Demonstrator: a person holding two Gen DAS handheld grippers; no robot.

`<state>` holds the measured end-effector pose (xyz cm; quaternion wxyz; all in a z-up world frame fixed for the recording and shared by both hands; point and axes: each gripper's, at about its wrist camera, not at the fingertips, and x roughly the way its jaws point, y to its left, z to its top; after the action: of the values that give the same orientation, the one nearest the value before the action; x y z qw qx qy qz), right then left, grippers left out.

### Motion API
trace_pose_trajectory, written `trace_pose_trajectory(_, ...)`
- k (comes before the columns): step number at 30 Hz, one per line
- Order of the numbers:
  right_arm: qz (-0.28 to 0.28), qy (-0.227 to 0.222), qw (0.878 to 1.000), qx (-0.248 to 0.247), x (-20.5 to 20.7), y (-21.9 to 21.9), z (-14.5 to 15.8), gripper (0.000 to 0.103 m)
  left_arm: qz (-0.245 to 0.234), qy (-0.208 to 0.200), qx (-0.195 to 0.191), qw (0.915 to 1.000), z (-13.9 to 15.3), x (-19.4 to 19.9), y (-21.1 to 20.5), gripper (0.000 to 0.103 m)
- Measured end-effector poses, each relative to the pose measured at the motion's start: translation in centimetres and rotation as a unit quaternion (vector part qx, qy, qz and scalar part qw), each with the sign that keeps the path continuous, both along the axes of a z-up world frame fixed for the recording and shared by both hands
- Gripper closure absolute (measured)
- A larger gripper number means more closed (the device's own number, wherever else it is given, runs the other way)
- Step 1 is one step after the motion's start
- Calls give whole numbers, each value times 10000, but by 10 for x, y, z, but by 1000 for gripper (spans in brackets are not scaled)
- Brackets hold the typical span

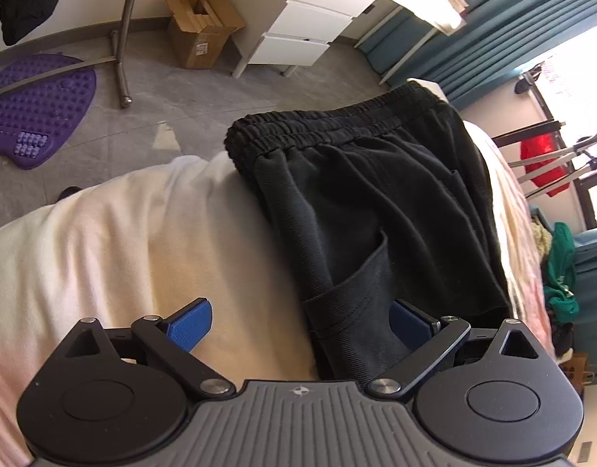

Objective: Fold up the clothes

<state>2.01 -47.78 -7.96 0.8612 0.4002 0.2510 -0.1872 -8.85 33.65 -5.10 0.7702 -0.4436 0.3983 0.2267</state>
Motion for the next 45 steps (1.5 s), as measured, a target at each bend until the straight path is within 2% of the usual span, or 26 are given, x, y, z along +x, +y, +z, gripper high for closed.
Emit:
trace_pose_trajectory(2, -219, 136, 9997, 49, -1, -5, -4, 19, 119, 65, 32, 9999, -8, 1, -1, 4)
trace_pose_trajectory(5, -614, 248, 9976, 202, -9, -15, -13, 19, 299, -102, 49, 9995, -13, 4, -9, 1)
trace_pose_trajectory(7, -899, 180, 9948, 434, -17, -24, -19, 19, 296, -393, 31, 9988, -11, 7, -11, 3)
trace_pose_trajectory(8, -1043, 141, 9929, 555, -21, -29, -22, 19, 216, -596, -50, 9980, -10, 7, -12, 11)
trace_pose_trajectory(10, -1368, 81, 9879, 729, -31, -39, -27, 19, 49, -1021, -336, 9942, -11, 9, -12, 19)
trace_pose_trajectory(13, -1955, 77, 9777, 765, -50, -54, -33, 19, -147, -1347, -530, 9894, -9, 8, -18, 19)
trace_pose_trajectory(15, -2255, 176, 9713, 731, -59, -62, -37, 19, -158, -1309, -666, 9890, -12, 10, -17, 20)
trace_pose_trajectory(18, -2591, 607, 9632, 373, -65, -71, -43, 19, 18, -1104, -1131, 9874, -30, 10, -9, 29)
trace_pose_trajectory(20, -2772, 773, 9573, 265, -69, -77, -48, 19, 133, -1109, -1279, 9855, -38, 9, -4, 39)
trace_pose_trajectory(22, -2791, 688, 9565, 494, -72, -82, -56, 16, 84, -1242, -1333, 9832, -43, 8, 0, 41)
trace_pose_trajectory(24, -2562, 323, 9604, 1047, -72, -87, -66, 19, -5, -1351, -1348, 9816, -46, 5, 1, 45)
trace_pose_trajectory(28, -2170, 6, 9669, 1344, -58, -80, -68, 21, 86, -1556, -1469, 9768, -50, 0, 2, 48)
trace_pose_trajectory(29, -2056, 34, 9689, 1379, -51, -79, -70, 25, 104, -1582, -1483, 9761, -50, -1, 2, 49)
trace_pose_trajectory(32, -1701, 195, 9743, 1461, -28, -78, -77, 25, 132, -1611, -1527, 9750, -52, -2, -1, 55)
trace_pose_trajectory(33, -1703, 227, 9737, 1497, -24, -77, -79, 28, 165, -1624, -1563, 9741, -54, -3, -1, 56)
trace_pose_trajectory(36, -1736, 147, 9743, 1429, -18, -75, -77, 62, 224, -1658, -1644, 9721, -57, -6, -2, 63)
trace_pose_trajectory(38, -1666, -8, 9786, 1207, -15, -72, -68, 90, 230, -1628, -1641, 9726, -57, -8, 3, 69)
trace_pose_trajectory(40, -1675, -168, 9799, 1066, -16, -68, -59, 95, 235, -1637, -1643, 9725, -56, -7, 3, 69)
trace_pose_trajectory(45, -1615, -257, 9836, 756, -18, -65, -45, 97, 233, -1630, -1569, 9738, -51, -7, 3, 69)
